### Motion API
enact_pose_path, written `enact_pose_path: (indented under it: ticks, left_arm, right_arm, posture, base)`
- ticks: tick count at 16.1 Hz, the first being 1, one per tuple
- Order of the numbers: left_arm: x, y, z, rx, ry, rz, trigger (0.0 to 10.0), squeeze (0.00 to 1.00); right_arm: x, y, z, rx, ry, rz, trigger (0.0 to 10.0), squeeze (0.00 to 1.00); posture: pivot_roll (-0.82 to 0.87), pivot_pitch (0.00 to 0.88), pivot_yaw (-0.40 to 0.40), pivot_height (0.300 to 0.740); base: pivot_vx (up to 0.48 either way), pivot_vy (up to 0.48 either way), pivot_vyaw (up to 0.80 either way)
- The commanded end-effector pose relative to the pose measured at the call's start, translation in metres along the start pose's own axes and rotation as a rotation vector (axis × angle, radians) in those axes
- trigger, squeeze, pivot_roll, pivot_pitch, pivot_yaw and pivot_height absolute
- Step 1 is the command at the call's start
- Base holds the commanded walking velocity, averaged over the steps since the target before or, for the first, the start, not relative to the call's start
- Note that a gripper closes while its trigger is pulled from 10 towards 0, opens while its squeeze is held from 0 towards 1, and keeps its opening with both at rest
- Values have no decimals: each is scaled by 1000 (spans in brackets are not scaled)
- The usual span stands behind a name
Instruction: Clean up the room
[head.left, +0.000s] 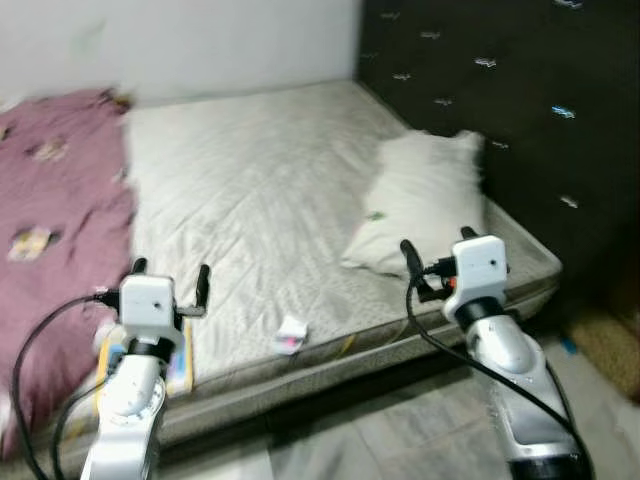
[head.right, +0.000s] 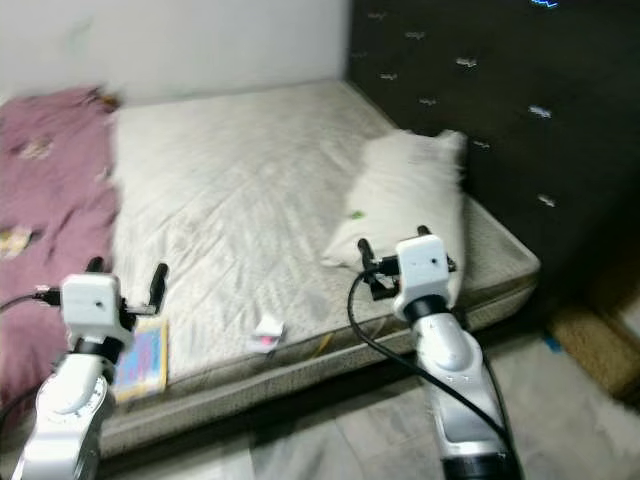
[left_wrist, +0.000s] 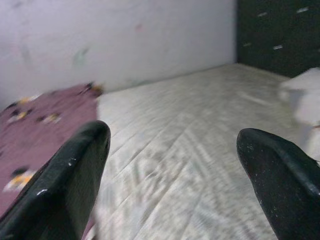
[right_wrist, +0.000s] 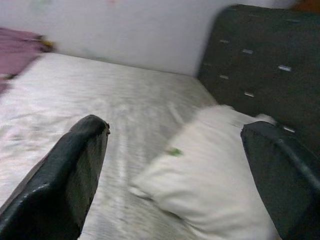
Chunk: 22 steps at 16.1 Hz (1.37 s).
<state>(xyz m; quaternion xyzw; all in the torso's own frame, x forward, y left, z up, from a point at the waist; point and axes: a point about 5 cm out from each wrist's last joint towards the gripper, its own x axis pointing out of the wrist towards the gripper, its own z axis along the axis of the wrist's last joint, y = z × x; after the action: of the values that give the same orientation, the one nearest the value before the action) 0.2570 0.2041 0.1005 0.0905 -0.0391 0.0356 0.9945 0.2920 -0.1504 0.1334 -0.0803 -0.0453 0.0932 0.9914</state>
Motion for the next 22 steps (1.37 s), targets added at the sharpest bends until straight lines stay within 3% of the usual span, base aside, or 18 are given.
enact_pose_path:
  ticks: [1, 6, 9, 11, 13, 16, 22]
  left_arm:
    - [-1, 1, -2, 3, 7, -2, 10000, 0]
    - [0, -3, 0, -5, 1, -19, 10000, 0]
    - [-1, -4, 0, -14, -6, -37, 10000, 0]
    - [-2, -5, 1, -15, -11, -46, 10000, 0]
    - [-1, -5, 1, -16, -13, -48, 10000, 0]
    - [-1, -6, 1, -17, -15, -57, 10000, 0]
    - [0, -7, 2, -19, -20, -67, 10000, 0]
  right_arm:
    - [1, 5, 0, -2, -3, 28, 10000, 0]
    - [1, 8, 0, 6, -15, 45, 10000, 0]
    - [1, 4, -5, 42, 23, -2, 10000, 0]
    - [4, 1, -4, -4, 20, -39, 10000, 0]
    - [6, 6, -2, 27, -1, 3, 10000, 0]
    - [4, 10, -3, -7, 18, 21, 10000, 0]
    - [2, 9, 0, 10, -11, 19, 10000, 0]
  posture:
    - [-36, 43, -47, 740]
    - [-37, 49, -44, 740]
    - [-38, 54, -43, 740]
    - [-39, 58, -44, 740]
    - [-42, 60, -44, 740]
    - [-45, 64, -43, 740]
    - [-48, 70, -41, 740]
  base:
    - [0, 0, 800]
    - [0, 0, 741]
    - [0, 0, 0]
    - [0, 0, 0]
    - [120, 0, 0]
    - [270, 0, 0]
    - [321, 0, 0]
